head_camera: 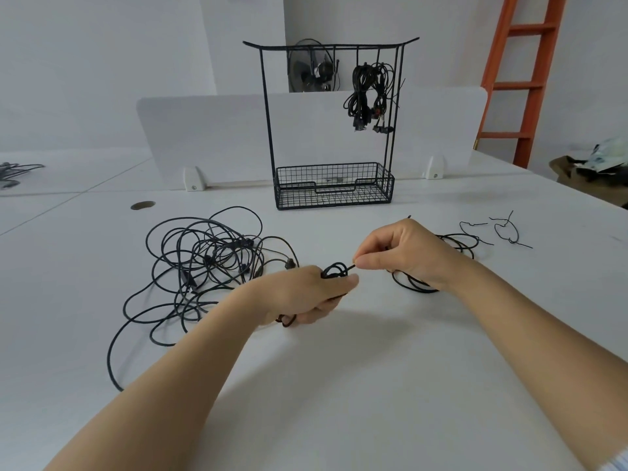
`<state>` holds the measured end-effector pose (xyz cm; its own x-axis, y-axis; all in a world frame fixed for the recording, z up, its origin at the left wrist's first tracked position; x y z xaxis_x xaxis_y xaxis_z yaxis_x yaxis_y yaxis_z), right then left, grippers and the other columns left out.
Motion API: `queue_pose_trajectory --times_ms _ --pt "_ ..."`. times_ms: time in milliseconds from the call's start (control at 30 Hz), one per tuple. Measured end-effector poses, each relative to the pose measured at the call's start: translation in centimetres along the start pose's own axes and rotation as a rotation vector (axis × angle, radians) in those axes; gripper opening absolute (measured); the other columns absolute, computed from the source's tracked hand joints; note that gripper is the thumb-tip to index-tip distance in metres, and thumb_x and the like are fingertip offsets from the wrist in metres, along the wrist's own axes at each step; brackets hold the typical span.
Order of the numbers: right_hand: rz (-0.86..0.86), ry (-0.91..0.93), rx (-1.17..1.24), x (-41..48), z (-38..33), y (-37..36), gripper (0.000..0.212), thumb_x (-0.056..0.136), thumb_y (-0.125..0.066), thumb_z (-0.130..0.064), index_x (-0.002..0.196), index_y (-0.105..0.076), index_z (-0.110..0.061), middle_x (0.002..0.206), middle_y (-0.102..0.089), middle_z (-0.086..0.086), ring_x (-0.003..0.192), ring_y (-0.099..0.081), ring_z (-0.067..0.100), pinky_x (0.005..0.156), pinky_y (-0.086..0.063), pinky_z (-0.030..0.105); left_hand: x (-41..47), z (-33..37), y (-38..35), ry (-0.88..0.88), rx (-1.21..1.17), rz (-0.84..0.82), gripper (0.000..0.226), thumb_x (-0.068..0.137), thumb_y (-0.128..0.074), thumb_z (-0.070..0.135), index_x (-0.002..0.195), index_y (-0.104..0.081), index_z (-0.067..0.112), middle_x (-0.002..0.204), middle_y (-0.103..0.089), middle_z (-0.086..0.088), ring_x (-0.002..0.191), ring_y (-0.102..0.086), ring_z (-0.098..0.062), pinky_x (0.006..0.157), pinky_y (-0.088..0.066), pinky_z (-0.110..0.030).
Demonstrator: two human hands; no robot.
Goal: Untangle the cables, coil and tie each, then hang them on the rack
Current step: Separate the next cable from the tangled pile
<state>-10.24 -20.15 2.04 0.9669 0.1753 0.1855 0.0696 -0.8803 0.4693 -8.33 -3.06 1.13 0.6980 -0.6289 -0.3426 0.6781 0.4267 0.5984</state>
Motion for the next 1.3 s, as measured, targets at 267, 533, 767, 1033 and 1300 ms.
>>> queue_pose_trajectory --times_ms 267,533,767,1033,1300 --pt "0.092 -0.031 0.013 0.1 0.3 0.7 0.012 0.079 -0.067 -0.005 0.072 -0.067 -0.014 0.046 -0.056 -0.013 0.044 -0.045 -0.001 0.049 -0.036 0.012 0.2 -0.2 0.4 -0.097 -0.290 0.092 0.055 0.097 -0.026 0.050 0.054 -0.028 0.016 0.041 -0.023 0.006 0.037 -0.020 -0.010 0.039 -0.016 -0.018" --pt "0.196 -0.105 0.062 0.4 0.5 0.5 0.007 0.084 -0.064 -0.010 0.086 -0.071 -0.009 0.036 -0.037 -0.014 0.036 -0.027 0.003 0.040 -0.023 0.010 1.2 -0.8 1.3 -0.247 -0.671 0.501 0.049 0.099 -0.022 0.048 0.096 -0.065 0.025 0.037 -0.026 0.004 0.034 -0.023 -0.009 0.035 -0.020 -0.015" --pt "-0.014 -0.063 -0.004 0.0 -0.3 -2.7 0.012 0.082 -0.066 -0.014 0.090 -0.073 -0.007 0.060 -0.061 -0.010 0.045 -0.045 -0.006 0.049 -0.030 0.004 1.3 -0.8 1.5 -0.290 -1.151 0.408 0.058 0.098 -0.026 0.050 0.073 -0.067 0.017 0.048 -0.038 0.003 0.033 -0.025 -0.006 0.036 -0.017 -0.015" --pt "-0.020 -0.090 -0.067 -0.1 -0.1 -2.7 0.012 0.083 -0.066 -0.021 0.091 -0.074 -0.016 0.054 -0.056 -0.015 0.043 -0.043 -0.005 0.044 -0.028 0.004 1.8 -1.1 1.3 -0.311 -1.159 0.612 0.066 0.100 -0.033 0.037 0.036 -0.032 0.019 0.054 -0.055 -0.001 0.067 -0.051 -0.017 0.062 -0.040 -0.027" --pt "-0.044 -0.163 0.009 0.1 -0.4 -1.1 0.015 0.087 -0.060 -0.025 0.086 -0.069 -0.013 0.066 -0.064 -0.005 0.049 -0.053 0.007 0.050 -0.036 0.015 1.2 -1.2 2.1 -0.310 -1.368 0.490 0.069 0.099 -0.029 0.046 0.036 -0.027 0.019 0.036 -0.020 0.006 0.028 -0.018 -0.008 0.033 -0.014 -0.015"
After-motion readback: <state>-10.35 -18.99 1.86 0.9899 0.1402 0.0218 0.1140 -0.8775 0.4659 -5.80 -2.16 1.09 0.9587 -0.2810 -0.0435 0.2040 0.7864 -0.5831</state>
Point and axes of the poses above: each hand's wrist, its own x-axis towards the middle knuckle, its own y-axis out of the back of the hand, z = x × y, the point moved 1 cm from there along x, towards the middle knuckle
